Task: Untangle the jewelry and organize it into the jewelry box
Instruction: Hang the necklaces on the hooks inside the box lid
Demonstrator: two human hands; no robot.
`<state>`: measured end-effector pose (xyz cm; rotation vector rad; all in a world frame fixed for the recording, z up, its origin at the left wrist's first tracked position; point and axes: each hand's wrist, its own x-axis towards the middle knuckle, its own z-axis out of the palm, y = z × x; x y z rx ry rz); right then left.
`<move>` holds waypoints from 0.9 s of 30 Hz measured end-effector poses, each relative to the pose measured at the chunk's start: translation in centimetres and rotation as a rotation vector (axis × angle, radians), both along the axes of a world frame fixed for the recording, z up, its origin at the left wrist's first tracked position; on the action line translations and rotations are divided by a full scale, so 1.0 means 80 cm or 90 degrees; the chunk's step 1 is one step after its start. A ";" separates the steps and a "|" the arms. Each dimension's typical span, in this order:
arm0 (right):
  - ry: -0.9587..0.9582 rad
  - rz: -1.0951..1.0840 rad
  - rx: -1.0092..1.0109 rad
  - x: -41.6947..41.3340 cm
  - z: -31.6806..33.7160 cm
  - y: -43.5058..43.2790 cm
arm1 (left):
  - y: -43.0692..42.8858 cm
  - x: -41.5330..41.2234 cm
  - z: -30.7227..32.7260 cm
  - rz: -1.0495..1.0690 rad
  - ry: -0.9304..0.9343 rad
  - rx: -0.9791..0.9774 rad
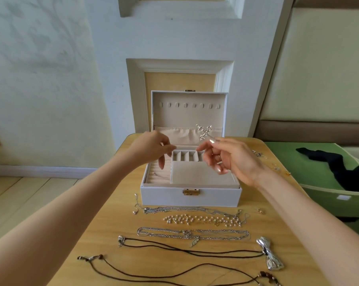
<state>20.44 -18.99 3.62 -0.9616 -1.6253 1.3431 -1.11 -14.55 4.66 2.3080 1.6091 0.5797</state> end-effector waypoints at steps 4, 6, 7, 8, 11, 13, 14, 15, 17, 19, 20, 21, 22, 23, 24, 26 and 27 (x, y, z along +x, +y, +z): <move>-0.006 0.026 0.007 0.000 0.007 0.007 | 0.007 -0.006 -0.003 -0.018 0.059 -0.045; -0.024 0.020 0.027 0.001 0.009 0.010 | 0.003 -0.001 0.000 -0.052 0.060 -0.006; -0.033 0.015 0.040 0.000 0.010 0.011 | -0.001 0.003 0.003 -0.073 0.014 0.016; -0.040 0.011 0.052 0.000 0.011 0.012 | -0.006 0.007 0.005 -0.098 -0.080 0.004; -0.049 0.002 0.064 0.000 0.016 0.012 | -0.015 0.018 0.013 -0.185 -0.412 -0.161; -0.051 -0.014 0.066 0.000 0.019 0.012 | -0.011 0.019 0.013 -0.216 -0.483 -0.227; -0.054 -0.023 0.070 0.000 0.021 0.012 | -0.010 0.020 0.013 -0.226 -0.486 -0.241; -0.056 -0.031 0.077 0.001 0.022 0.012 | -0.010 0.022 0.014 -0.233 -0.485 -0.252; -0.056 -0.050 0.091 0.002 0.024 0.012 | -0.012 0.025 0.014 -0.239 -0.503 -0.269; -0.047 -0.068 0.101 0.004 0.025 0.011 | -0.014 0.027 0.014 -0.243 -0.537 -0.279; -0.042 -0.073 0.104 0.005 0.026 0.011 | -0.014 0.027 0.013 -0.248 -0.558 -0.282; -0.038 -0.077 0.105 0.006 0.027 0.010 | -0.014 0.026 0.013 -0.254 -0.578 -0.287; -0.035 -0.079 0.106 0.007 0.028 0.009 | -0.014 0.025 0.013 -0.261 -0.596 -0.293; -0.033 -0.081 0.106 0.007 0.028 0.009 | -0.015 0.024 0.014 -0.266 -0.607 -0.296; -0.030 -0.083 0.106 0.007 0.029 0.008 | -0.014 0.024 0.014 -0.268 -0.612 -0.295; -0.026 -0.083 0.105 0.007 0.030 0.007 | -0.012 0.023 0.014 -0.266 -0.603 -0.276; -0.026 -0.083 0.104 0.007 0.030 0.006 | -0.012 0.023 0.015 -0.266 -0.603 -0.267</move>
